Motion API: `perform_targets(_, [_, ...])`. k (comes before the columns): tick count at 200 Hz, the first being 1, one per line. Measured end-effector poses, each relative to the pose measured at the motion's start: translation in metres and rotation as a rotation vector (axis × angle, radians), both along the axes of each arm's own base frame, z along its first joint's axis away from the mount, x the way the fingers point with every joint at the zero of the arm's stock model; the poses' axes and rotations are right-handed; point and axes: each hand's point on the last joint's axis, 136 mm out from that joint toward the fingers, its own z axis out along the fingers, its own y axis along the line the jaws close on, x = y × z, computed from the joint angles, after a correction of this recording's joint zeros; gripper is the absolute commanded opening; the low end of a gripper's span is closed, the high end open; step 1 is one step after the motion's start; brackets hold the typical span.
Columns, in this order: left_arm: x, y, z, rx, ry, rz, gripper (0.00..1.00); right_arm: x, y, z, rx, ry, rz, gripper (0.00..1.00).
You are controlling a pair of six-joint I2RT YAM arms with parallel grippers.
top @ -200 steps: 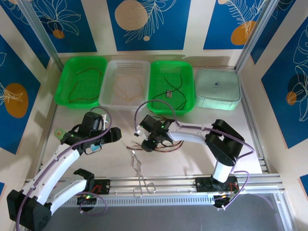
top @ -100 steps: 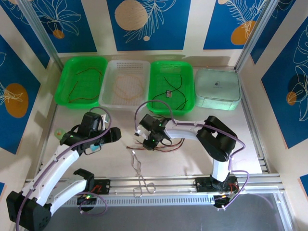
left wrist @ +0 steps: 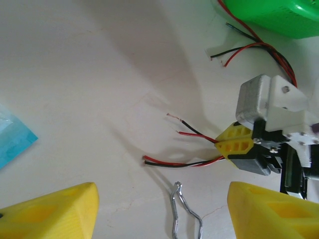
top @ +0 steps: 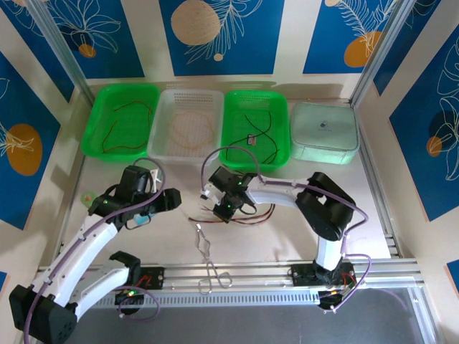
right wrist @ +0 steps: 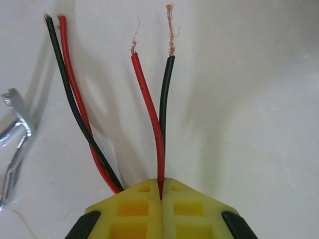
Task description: Untangle the cables
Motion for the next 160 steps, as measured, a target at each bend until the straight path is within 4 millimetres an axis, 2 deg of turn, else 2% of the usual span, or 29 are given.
perform_targets(13, [0.002, -0.002, 0.007, -0.012, -0.013, -0.005, 0.68, 0.006, -0.003, 0.022, 0.028, -0.043, -0.012, 0.00])
perform_targets(34, [0.005, -0.006, 0.026, -0.035, -0.042, -0.018, 0.68, 0.018, -0.011, 0.079, 0.118, -0.152, -0.050, 0.00])
perform_targets(67, [0.012, -0.013, 0.077, -0.066, -0.133, -0.059, 0.69, 0.032, -0.041, 0.173, 0.283, -0.340, -0.135, 0.00])
perform_targets(90, [0.015, -0.017, 0.110, -0.092, -0.205, -0.084, 0.69, 0.036, -0.065, 0.225, 0.366, -0.447, -0.185, 0.00])
perform_targets(110, [0.015, -0.022, 0.131, -0.117, -0.243, -0.111, 0.69, 0.037, -0.077, 0.266, 0.441, -0.529, -0.215, 0.00])
perform_targets(128, [0.015, -0.026, 0.145, -0.135, -0.271, -0.135, 0.69, 0.033, -0.085, 0.303, 0.519, -0.600, -0.226, 0.00])
perform_targets(160, [0.008, -0.038, 0.154, -0.196, -0.275, -0.202, 0.69, 0.030, -0.089, 0.361, 0.625, -0.701, -0.226, 0.00])
